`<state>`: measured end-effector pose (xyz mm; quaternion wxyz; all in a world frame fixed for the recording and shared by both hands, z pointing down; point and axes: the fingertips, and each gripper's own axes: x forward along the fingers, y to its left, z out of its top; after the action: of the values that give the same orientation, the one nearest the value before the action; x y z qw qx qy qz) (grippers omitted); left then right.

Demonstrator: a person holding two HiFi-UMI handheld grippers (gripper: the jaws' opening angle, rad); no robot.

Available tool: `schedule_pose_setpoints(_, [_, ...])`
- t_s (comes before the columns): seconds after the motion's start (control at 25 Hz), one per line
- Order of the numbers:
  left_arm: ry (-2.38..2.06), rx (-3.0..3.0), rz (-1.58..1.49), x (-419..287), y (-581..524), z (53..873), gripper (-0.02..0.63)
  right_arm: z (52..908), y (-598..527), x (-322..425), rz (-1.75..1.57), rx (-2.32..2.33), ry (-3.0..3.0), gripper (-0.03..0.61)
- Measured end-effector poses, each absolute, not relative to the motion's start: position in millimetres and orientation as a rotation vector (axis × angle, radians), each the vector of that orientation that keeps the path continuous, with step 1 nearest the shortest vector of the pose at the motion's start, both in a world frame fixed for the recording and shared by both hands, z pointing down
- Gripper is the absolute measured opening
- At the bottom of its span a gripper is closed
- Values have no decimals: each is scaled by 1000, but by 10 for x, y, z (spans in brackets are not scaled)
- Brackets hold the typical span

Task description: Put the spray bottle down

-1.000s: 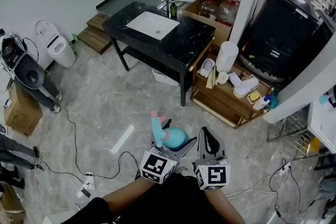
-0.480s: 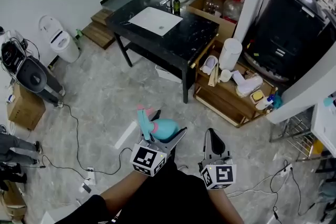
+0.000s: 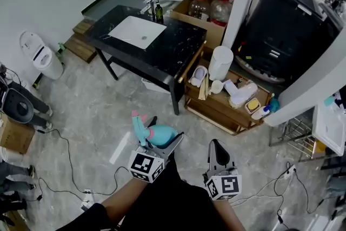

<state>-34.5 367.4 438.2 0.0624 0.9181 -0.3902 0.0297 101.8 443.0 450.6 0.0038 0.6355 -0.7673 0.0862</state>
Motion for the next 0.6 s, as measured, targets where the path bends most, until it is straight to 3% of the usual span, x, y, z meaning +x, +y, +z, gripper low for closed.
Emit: schedule_pose_setpoints(0.6, [-911, 2747, 225, -55, 1764, 4707, 442, 4289, 1989, 948, 296, 2008, -2365, 15])
